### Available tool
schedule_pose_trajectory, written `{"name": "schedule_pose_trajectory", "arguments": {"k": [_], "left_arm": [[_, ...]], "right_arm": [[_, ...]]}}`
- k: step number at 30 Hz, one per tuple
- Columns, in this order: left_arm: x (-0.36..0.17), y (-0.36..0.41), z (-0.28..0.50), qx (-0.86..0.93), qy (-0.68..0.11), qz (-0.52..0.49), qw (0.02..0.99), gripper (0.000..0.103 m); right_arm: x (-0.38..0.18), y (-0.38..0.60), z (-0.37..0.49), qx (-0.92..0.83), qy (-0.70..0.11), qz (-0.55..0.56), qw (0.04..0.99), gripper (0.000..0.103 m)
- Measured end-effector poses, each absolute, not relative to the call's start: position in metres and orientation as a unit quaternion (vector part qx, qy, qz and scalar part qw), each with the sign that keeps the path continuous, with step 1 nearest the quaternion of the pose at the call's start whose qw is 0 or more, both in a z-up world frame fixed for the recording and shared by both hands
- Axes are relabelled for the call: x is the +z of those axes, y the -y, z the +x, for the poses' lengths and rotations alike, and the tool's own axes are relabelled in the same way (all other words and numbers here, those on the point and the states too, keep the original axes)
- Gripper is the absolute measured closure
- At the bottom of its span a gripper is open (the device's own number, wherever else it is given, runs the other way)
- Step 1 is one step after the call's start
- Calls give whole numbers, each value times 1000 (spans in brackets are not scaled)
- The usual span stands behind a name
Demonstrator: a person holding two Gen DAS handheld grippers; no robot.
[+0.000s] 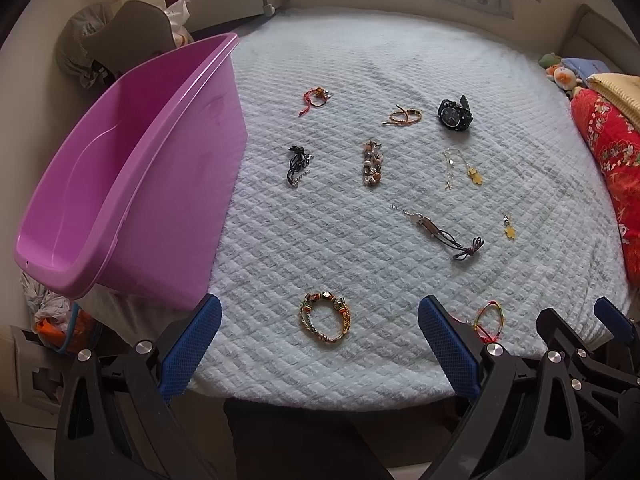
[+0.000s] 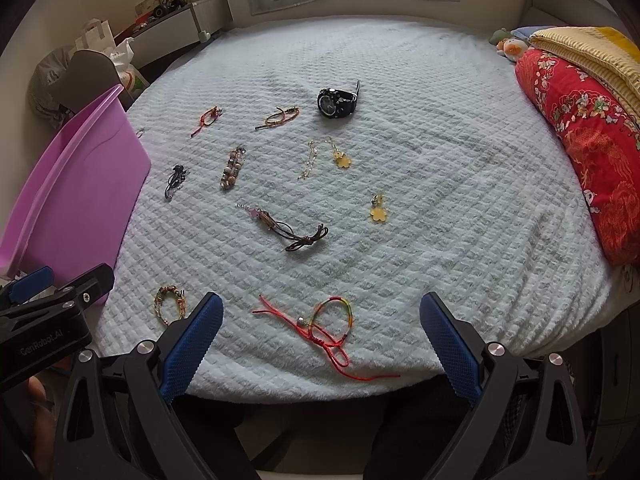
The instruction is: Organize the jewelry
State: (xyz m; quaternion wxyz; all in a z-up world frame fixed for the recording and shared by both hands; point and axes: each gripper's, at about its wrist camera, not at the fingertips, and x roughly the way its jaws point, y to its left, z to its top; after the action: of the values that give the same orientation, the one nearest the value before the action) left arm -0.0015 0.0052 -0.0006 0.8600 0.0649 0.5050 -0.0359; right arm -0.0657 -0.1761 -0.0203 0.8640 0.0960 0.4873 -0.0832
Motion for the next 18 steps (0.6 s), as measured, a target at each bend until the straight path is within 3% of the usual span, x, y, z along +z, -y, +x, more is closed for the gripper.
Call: {"name": "schedule_pose_trajectory", "arguments": {"k": [18], "left_arm": [[-2,-5,-3,-34,-508,69,858,6]], "right_arm": [[-18,176,-66,-88,-483,91,866,9]]}}
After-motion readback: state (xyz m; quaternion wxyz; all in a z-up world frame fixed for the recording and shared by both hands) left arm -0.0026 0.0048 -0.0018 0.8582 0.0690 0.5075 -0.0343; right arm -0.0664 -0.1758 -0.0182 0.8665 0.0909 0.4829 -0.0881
